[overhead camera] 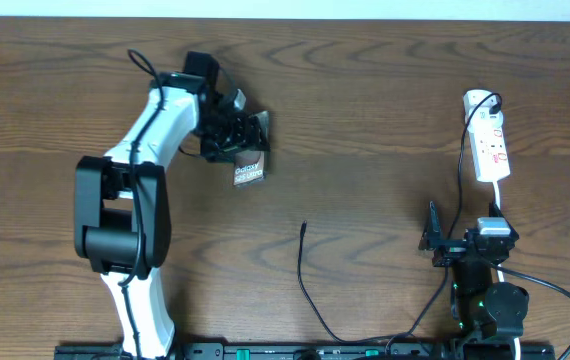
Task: Plug charger to phone and switch on socket
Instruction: 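Lift the phone with the left gripper and tilt it upright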
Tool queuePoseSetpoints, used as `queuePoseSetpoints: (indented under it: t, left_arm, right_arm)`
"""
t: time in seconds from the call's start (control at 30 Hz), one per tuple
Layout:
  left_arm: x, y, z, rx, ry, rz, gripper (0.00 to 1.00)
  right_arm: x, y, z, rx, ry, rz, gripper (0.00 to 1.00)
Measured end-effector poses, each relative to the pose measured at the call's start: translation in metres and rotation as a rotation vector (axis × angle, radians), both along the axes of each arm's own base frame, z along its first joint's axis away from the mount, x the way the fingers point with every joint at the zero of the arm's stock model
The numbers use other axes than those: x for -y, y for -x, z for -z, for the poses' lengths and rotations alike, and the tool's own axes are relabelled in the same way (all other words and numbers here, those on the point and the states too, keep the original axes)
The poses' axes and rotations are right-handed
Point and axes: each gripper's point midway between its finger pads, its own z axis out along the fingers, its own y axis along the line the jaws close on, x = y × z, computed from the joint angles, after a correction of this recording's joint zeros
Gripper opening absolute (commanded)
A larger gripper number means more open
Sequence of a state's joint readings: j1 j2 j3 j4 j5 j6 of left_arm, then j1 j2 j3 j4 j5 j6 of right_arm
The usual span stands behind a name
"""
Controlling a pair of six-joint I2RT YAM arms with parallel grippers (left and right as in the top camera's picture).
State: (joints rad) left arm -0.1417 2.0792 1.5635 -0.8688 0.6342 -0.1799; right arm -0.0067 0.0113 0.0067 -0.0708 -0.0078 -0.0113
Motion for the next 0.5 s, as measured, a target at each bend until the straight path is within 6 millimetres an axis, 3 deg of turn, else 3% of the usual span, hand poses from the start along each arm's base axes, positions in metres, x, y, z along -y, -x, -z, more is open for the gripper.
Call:
queuePoseSetpoints:
  t: [0.5]
  left_arm:
    - [0.012, -0.006, -0.053, -0.085, 0.432, -0.098, 0.06]
  right_arm:
    - [0.0, 0.0, 0.0, 0.0, 0.0, 0.0, 0.99]
